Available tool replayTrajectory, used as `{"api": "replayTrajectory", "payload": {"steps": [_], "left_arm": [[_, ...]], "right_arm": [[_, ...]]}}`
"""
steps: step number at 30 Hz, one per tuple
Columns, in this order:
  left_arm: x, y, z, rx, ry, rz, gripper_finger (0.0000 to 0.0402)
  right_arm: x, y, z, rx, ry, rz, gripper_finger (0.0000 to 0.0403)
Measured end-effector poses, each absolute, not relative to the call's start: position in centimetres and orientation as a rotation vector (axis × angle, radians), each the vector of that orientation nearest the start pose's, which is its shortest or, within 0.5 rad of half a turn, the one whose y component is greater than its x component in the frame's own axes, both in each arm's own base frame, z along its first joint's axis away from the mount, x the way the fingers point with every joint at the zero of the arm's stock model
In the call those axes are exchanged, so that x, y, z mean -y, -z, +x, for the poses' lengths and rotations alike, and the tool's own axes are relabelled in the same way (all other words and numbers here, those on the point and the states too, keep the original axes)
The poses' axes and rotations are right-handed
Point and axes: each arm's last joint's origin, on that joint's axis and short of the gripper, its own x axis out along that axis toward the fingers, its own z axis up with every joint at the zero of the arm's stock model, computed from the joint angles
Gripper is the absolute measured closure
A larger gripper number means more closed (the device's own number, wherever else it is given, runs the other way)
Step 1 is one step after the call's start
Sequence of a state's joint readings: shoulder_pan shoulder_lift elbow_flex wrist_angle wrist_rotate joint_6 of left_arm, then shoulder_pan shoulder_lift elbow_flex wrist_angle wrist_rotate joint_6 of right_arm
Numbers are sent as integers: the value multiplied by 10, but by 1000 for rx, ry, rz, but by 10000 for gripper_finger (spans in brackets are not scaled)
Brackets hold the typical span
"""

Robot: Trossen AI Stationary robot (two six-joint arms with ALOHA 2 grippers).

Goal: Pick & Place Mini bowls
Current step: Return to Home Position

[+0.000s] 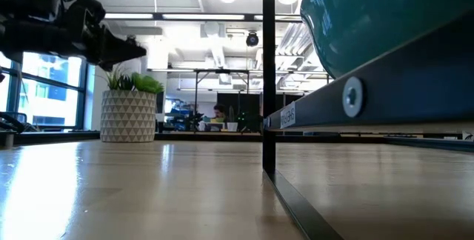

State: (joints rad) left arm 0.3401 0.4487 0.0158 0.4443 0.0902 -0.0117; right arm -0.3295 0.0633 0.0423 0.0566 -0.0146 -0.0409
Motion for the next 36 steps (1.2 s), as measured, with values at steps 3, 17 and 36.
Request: {"api": "replayTrajectory", "payload": {"steps": [3, 17, 36], "left_arm": [[-38, -173, 116, 28, -251, -17, 401], [-35, -168, 92, 23, -399, -73, 401], [-32, -167, 92, 32, -329, -133, 401]], "right_arm": [[34, -170, 93, 29, 326, -25, 403], [39, -169, 89, 28, 409, -34, 403], [44, -167, 90, 5, 548, -2, 403]]}}
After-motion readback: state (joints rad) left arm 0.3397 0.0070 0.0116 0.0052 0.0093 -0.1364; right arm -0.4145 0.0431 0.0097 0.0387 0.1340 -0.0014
